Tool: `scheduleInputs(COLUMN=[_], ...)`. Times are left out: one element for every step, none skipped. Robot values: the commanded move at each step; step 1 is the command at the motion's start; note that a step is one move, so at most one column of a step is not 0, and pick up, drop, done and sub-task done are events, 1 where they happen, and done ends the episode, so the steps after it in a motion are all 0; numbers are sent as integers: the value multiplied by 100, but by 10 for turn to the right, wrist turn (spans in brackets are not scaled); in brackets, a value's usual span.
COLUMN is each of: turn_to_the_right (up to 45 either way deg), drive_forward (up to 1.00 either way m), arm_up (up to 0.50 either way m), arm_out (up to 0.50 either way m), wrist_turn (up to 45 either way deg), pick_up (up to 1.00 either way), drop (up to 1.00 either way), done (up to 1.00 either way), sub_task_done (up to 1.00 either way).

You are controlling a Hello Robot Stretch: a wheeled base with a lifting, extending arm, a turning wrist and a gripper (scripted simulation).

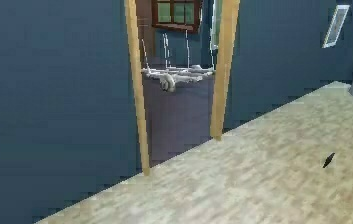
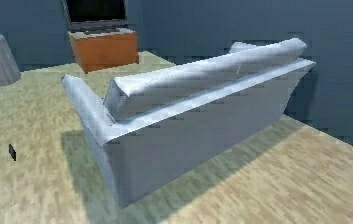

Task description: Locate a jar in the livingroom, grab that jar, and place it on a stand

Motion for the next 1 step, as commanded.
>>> scheduleInputs(turn_to_the_right=[0], drive_forward=[100], arm_up=[0], arm_out=[0], wrist_turn=[0], pick_up=[0], drop=[0], done=[0], sub_task_done=[0])
